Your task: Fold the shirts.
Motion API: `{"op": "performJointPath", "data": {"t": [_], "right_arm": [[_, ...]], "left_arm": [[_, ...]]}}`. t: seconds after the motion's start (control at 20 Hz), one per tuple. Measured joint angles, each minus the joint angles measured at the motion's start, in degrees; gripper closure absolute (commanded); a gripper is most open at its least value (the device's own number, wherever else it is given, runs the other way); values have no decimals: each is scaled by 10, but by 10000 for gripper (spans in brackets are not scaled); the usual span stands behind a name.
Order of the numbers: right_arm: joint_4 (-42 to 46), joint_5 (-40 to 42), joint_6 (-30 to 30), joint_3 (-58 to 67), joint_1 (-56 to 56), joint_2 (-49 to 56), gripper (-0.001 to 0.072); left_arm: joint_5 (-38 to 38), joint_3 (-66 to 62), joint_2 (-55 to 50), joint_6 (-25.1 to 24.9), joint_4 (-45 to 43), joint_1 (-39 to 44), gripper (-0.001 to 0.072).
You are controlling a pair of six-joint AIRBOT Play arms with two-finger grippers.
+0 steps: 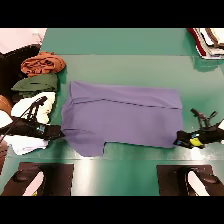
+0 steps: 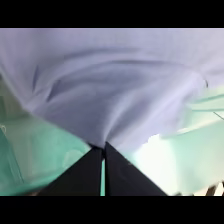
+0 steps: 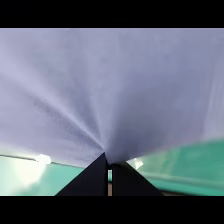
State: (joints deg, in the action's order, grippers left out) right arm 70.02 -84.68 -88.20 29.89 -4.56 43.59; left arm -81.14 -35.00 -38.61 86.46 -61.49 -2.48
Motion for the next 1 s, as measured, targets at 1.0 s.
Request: {"op": "performJointPath", "data": {"t": [1.0], "right_arm": [[28, 103, 17, 467, 49, 431, 646]], "left_arm": [[178, -387, -496, -94, 16, 1, 536]]}}
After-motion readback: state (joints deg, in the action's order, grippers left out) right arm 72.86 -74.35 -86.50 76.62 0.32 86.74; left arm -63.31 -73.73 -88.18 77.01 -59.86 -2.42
